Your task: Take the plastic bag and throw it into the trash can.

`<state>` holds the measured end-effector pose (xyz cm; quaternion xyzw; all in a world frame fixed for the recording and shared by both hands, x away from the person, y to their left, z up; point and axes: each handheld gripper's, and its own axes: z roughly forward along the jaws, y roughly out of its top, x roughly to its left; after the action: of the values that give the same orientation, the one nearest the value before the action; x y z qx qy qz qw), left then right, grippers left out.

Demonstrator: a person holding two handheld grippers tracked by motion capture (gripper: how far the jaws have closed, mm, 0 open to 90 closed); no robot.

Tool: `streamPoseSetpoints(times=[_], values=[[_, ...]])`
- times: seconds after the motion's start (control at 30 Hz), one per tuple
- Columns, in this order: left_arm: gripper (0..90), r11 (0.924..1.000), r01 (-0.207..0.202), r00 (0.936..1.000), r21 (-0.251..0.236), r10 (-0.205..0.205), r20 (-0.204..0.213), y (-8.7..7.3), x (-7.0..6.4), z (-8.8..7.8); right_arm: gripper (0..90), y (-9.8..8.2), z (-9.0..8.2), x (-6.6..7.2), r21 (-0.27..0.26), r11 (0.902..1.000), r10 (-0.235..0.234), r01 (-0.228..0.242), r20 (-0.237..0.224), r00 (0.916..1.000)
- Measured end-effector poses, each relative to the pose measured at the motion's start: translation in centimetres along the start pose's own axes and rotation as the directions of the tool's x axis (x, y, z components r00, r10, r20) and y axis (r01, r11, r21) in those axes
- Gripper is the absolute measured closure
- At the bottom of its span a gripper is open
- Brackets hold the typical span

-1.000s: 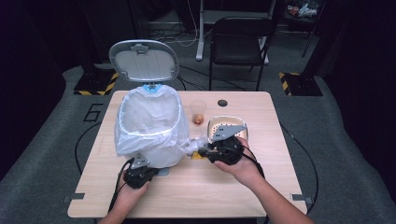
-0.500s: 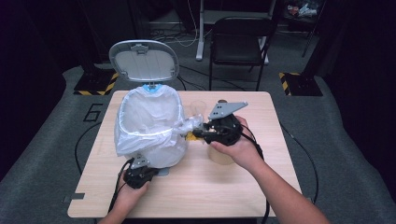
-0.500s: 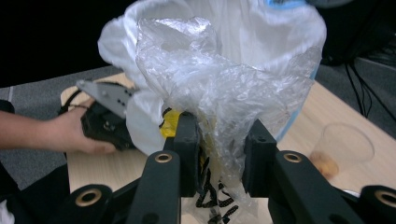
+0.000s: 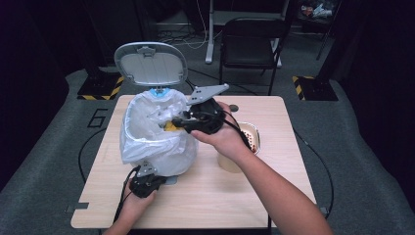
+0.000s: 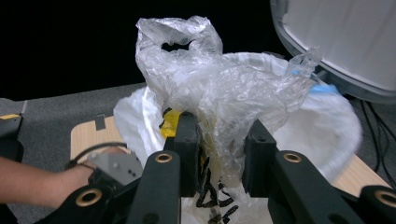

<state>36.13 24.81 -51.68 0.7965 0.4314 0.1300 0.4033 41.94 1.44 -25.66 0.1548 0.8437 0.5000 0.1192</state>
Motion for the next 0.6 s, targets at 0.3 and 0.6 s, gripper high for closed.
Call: streamPoseSetpoints(times=[0.3,0.6], values=[[90.0,0.9994,0.027,0.9996,-0.020,-0.027,0.003,0.0,-0.1,0.1,54.7,1.1,5.1,0.4,0.014,0.9998,0.014,-0.013,-0.031,0.9994],[90.0,0.9994,0.027,0.9996,-0.024,-0.027,0.006,-0.1,-0.1,0.2,23.1,1.1,4.7,0.7,-0.056,0.9984,0.011,-0.011,0.003,0.9999]])
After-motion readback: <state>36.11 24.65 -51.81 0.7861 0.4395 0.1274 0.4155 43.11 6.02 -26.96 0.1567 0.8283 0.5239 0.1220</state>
